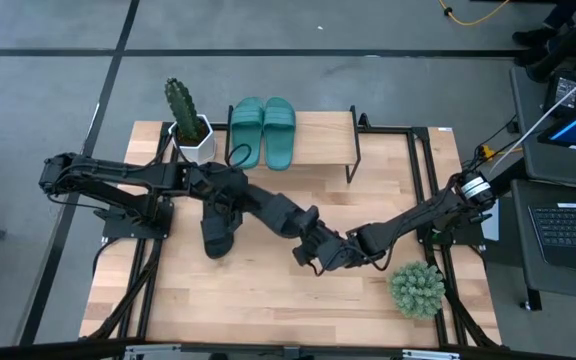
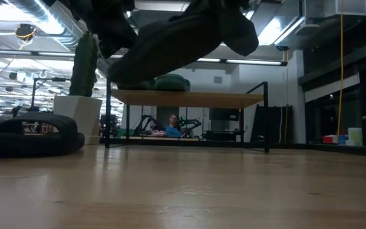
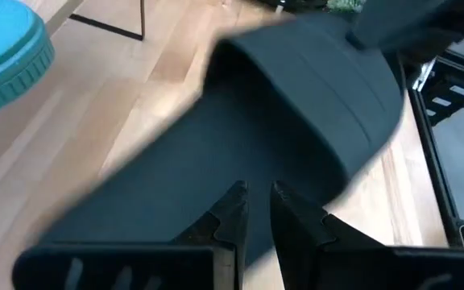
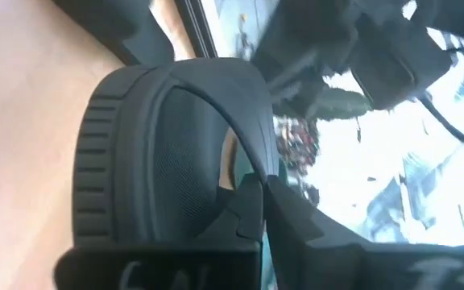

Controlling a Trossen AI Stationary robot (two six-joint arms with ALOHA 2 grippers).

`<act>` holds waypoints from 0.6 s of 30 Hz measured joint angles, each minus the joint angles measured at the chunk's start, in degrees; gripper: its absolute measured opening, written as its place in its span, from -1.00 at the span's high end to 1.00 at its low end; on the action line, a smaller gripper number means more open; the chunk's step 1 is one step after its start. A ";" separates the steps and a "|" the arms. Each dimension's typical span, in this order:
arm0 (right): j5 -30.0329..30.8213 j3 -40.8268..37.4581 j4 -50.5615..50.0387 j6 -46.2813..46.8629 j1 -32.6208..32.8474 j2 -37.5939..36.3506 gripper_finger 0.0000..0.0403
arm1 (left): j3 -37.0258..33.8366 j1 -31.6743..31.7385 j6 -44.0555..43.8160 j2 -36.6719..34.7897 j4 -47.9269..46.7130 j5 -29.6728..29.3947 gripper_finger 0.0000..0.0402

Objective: Pick and place slides into the shelf
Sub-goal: Put the black slipper on the shelf

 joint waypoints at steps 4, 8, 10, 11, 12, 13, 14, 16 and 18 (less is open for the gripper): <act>6.83 0.00 -0.01 0.21 -0.02 0.00 0.97 | 0.00 -0.42 2.72 -0.81 0.12 -1.46 0.76; 9.52 0.14 -0.63 0.26 -0.06 -0.02 0.97 | 0.02 -0.86 5.98 -2.58 0.28 -3.53 0.76; 11.83 0.59 -0.89 0.28 0.00 -0.02 0.97 | 0.07 -1.12 7.08 -3.74 0.38 -4.06 0.76; 13.05 0.96 -1.00 0.30 -0.04 -0.02 0.97 | 0.07 -1.16 7.44 -4.33 0.22 -4.30 0.76; 14.00 1.35 -0.90 0.36 -0.25 -0.10 0.97 | 0.07 -1.20 7.93 -4.98 0.28 -4.35 0.76; 14.66 1.55 -1.04 0.40 -0.49 -0.40 0.97 | 0.07 -1.36 8.30 -5.59 0.37 -4.37 0.76; 15.24 1.80 -1.06 0.43 -0.85 -0.68 0.97 | 0.07 -1.50 8.69 -6.13 0.51 -4.47 0.76; 15.75 2.22 -1.06 0.43 -1.52 -1.63 0.97 | 0.07 -2.09 9.74 -6.71 0.18 -4.78 0.78; 15.86 2.44 -1.07 0.46 -2.20 -3.01 0.97 | 0.07 -2.88 10.79 -7.07 0.17 -6.26 0.82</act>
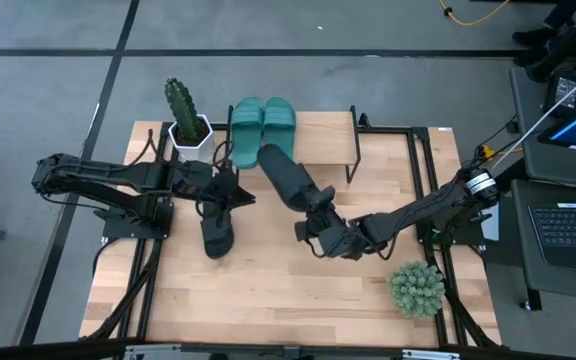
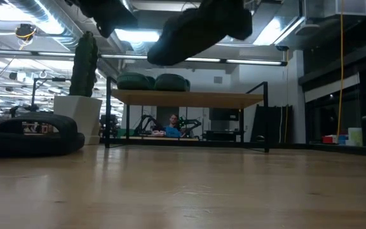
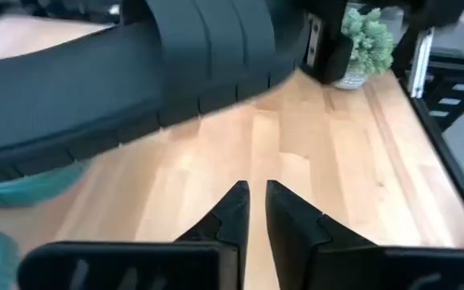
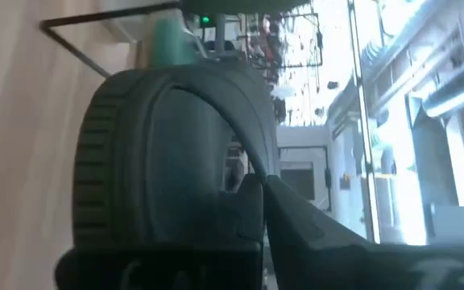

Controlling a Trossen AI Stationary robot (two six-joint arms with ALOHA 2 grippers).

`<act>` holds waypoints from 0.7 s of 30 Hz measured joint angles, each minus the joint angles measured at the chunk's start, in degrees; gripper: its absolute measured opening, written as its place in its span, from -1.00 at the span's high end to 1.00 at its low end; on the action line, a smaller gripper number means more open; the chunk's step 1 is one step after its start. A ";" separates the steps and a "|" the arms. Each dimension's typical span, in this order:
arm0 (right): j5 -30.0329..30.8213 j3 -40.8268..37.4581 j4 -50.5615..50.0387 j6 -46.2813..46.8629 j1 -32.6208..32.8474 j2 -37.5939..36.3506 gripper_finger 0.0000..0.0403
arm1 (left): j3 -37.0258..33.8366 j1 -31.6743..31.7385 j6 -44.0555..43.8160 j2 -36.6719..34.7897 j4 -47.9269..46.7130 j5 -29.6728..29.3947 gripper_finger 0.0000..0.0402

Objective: Pick and place slides into the shelf
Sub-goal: Put the black slipper on the shelf

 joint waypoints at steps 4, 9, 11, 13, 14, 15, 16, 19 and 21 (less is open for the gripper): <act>0.02 0.13 -1.55 1.79 -1.82 -3.64 0.97 | 0.00 -1.67 2.52 -0.06 -0.22 -4.41 0.97; 0.33 0.13 -2.83 2.44 -4.46 -8.20 0.97 | -0.02 -2.57 4.39 -0.05 0.20 -7.47 0.95; 0.72 0.13 -3.74 3.94 -5.73 -9.91 0.97 | -0.02 -2.86 4.73 -0.05 0.43 -8.69 0.95; 1.02 0.17 -4.39 5.31 -7.05 -11.22 0.97 | -0.08 -2.95 5.42 -0.05 1.01 -9.14 0.97; 1.57 0.19 -4.39 5.35 -7.69 -11.66 0.97 | -0.16 -2.95 6.14 -0.03 2.03 -9.22 0.99; 2.41 0.19 -4.39 5.29 -8.39 -11.98 0.97 | -0.51 -2.95 7.09 -0.03 3.90 -9.23 0.99; 2.91 0.19 -4.39 5.12 -9.19 -12.25 0.97 | -1.16 -2.95 8.04 -0.03 6.29 -9.24 0.99; 3.02 0.21 -4.53 5.10 -11.66 -12.27 0.97 | -3.85 -2.86 10.55 -0.03 12.47 -9.03 0.98; 2.72 0.21 -5.51 5.43 -13.27 -12.22 0.97 | -5.40 -2.39 11.20 -0.03 15.06 -8.17 0.99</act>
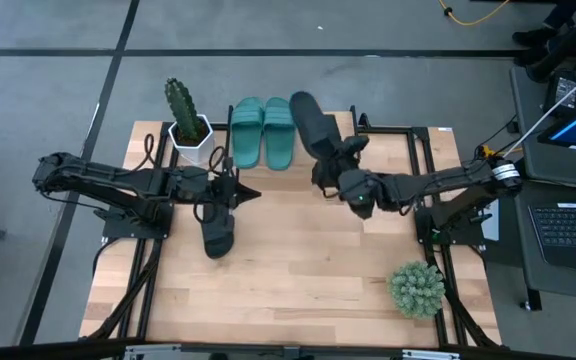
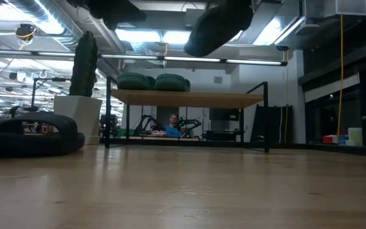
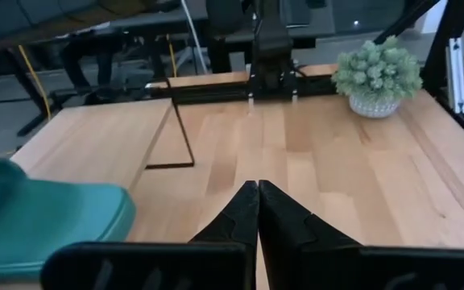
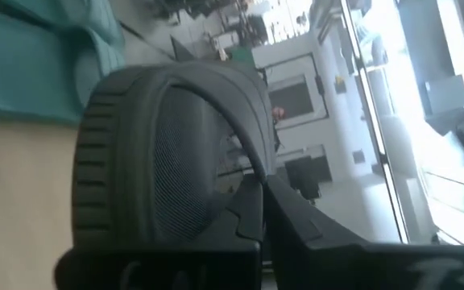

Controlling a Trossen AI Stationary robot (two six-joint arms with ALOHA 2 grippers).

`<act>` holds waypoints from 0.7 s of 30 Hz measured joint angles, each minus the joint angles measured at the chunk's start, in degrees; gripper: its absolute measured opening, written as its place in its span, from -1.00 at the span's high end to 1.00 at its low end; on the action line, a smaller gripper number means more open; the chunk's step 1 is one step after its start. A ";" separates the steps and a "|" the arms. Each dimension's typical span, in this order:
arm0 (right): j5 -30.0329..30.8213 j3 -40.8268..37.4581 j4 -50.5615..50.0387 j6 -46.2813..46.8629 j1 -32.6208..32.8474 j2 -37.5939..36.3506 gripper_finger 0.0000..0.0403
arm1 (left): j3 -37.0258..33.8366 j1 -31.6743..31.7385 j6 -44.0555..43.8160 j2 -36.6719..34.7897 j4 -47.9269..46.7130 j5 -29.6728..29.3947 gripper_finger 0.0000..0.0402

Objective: Pick and place slides into the shelf
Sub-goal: Put the black slipper on the shelf

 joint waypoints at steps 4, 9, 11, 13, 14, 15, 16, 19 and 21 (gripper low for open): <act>0.01 -0.02 -5.09 4.87 -2.60 0.00 0.97 | -3.06 1.07 -0.01 0.02 2.85 0.08 0.99; -1.16 -0.02 -12.49 13.32 -5.13 0.01 0.97 | -5.86 2.26 -0.03 -1.95 6.61 0.14 0.98; -1.53 -0.02 -16.20 17.77 -5.95 0.02 0.98 | -7.79 2.28 0.03 -2.83 8.54 0.14 0.98; -2.03 -0.02 -19.79 21.71 -6.69 0.02 0.98 | -9.17 2.26 0.02 -3.50 11.07 0.16 0.98; -3.40 -0.02 -21.65 23.67 -6.96 0.02 0.98 | -9.92 2.23 -0.04 -3.89 12.08 0.23 0.98; -5.28 -0.02 -23.17 25.95 -7.25 0.02 0.98 | -10.81 2.23 -0.26 -4.26 12.46 0.23 0.98; -7.22 -0.02 -24.11 28.03 -7.57 0.06 0.98 | -11.46 2.23 -0.42 -4.29 12.75 0.23 0.98; -9.16 -0.02 -26.57 32.49 -8.25 0.07 0.98 | -12.69 2.10 -1.43 -4.20 13.25 0.23 0.98; -8.98 -0.02 -27.48 34.31 -8.57 0.07 0.98 | -13.12 2.10 -1.85 -4.20 13.41 0.23 0.98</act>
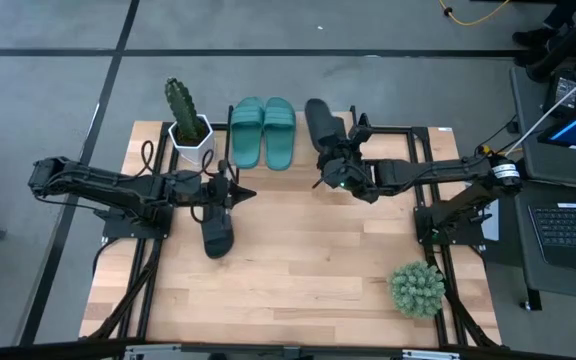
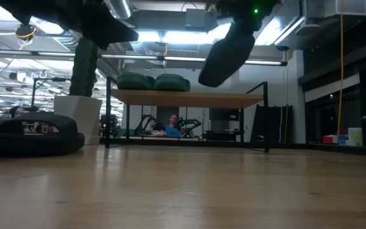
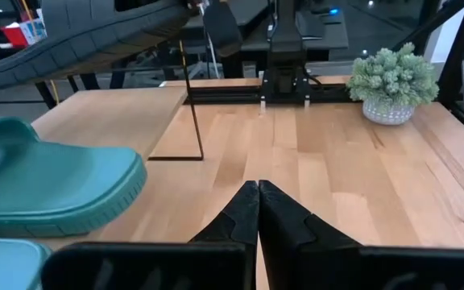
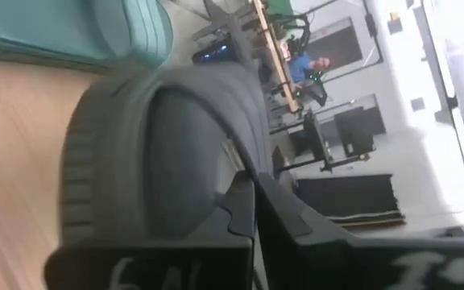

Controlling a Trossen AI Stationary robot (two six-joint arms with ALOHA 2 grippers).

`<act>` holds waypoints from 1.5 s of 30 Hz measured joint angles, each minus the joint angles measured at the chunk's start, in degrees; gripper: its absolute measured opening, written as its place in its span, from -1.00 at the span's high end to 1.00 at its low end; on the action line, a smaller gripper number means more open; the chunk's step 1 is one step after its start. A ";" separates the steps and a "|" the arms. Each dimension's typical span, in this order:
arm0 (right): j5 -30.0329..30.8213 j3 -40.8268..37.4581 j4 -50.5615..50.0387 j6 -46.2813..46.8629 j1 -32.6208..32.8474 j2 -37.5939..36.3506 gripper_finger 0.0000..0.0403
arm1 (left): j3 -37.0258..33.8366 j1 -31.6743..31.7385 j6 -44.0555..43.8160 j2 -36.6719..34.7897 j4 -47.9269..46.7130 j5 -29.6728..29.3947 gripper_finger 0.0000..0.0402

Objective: Pick and place slides into the shelf
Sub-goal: Put the black slipper on the shelf

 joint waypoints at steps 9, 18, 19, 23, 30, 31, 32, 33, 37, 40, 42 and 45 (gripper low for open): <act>0.16 0.00 -0.61 -1.28 -2.13 0.28 0.98 | -0.69 -0.20 -1.55 0.00 0.03 0.00 0.98; 4.13 -0.05 -0.99 -3.77 -2.78 4.48 0.98 | -0.69 -3.27 -0.14 0.00 0.03 -0.02 0.98; 4.52 -0.09 -0.91 -4.50 -2.69 5.31 0.98 | -0.69 -3.87 0.14 0.00 0.01 -0.02 0.98; 5.07 -0.09 1.08 -4.70 -2.71 7.92 0.98 | -0.69 -6.12 0.27 0.00 0.05 -0.15 0.98; 6.17 -0.07 3.13 -4.87 -2.71 8.37 0.98 | -0.69 -8.36 0.80 0.00 0.05 -0.63 0.98; 6.22 -0.07 3.24 -4.89 -2.71 8.37 0.98 | -0.69 -8.37 1.52 0.00 0.05 -0.65 0.98; 6.22 -0.07 3.41 -4.93 -2.71 8.37 0.98 | -0.69 -8.37 1.98 0.00 0.05 -0.66 0.98; 6.22 -0.07 3.40 -5.25 -2.77 8.37 0.98 | -0.69 -8.37 2.28 0.00 0.08 -0.66 0.98; 4.68 -0.07 3.57 -6.46 -3.84 8.37 0.98 | -0.69 -8.37 3.32 0.00 0.93 -2.45 0.98; 1.44 -0.07 3.84 -7.40 -5.28 8.37 0.98 | -0.69 -8.37 3.61 0.00 1.57 -3.77 0.98; 1.08 -0.07 4.25 -7.99 -6.30 8.55 0.98 | -0.69 -8.37 4.60 0.00 1.63 -3.89 0.98; -0.62 -0.07 5.41 -9.31 -8.06 8.76 0.98 | -0.69 -8.37 4.85 0.00 1.63 -3.91 0.98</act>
